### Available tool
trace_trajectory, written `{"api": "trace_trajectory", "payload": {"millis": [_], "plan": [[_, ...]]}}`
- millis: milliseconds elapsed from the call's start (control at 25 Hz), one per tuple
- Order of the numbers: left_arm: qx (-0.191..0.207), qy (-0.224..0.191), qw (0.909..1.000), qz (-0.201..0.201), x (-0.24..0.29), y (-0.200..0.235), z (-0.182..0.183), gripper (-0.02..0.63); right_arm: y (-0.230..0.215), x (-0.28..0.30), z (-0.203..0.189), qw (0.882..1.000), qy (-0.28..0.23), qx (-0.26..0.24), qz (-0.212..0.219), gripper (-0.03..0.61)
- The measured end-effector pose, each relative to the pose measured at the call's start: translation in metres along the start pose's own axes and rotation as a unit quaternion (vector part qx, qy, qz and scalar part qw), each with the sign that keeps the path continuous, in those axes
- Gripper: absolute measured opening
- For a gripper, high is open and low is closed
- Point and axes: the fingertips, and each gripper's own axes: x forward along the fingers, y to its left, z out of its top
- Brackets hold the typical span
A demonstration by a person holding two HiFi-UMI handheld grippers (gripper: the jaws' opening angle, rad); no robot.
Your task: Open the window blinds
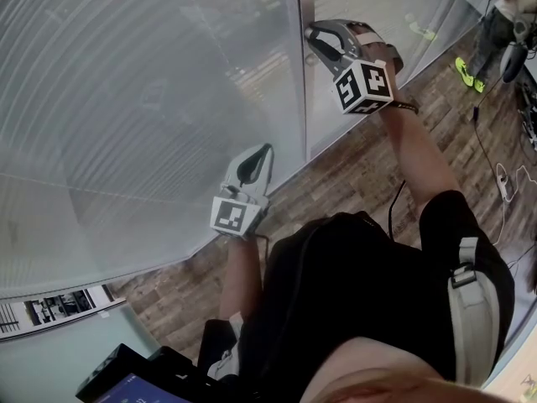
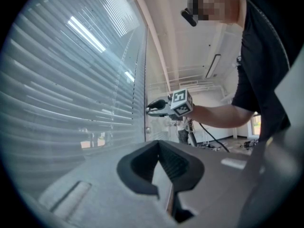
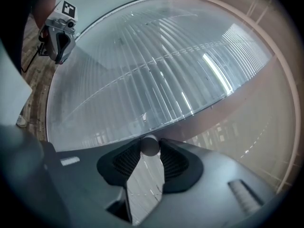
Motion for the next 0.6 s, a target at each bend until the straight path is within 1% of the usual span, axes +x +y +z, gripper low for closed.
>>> {"api": "trace_trajectory", "payload": {"millis": [280,440,600], "plan": [[0.005,-0.003,1.0000,-0.001,0.0001,0.0020,0.0041,0.003,-0.0017,-0.0015,-0.0008,1.000,-0.003,0.019,-0.002,0.123],[0.003,0.001,1.0000,-0.003,0.0008,0.0020,-0.0016,0.003,-0.0009,-0.0009,-0.0013,0.999,-0.011,0.044,-0.002,0.123],[0.003,0.000,1.0000,-0.002,0.0008,0.0014,0.0006,0.003,-0.0031,-0.0034,-0.0002,0.996,-0.022,0.082,0.001,0.123]]}}
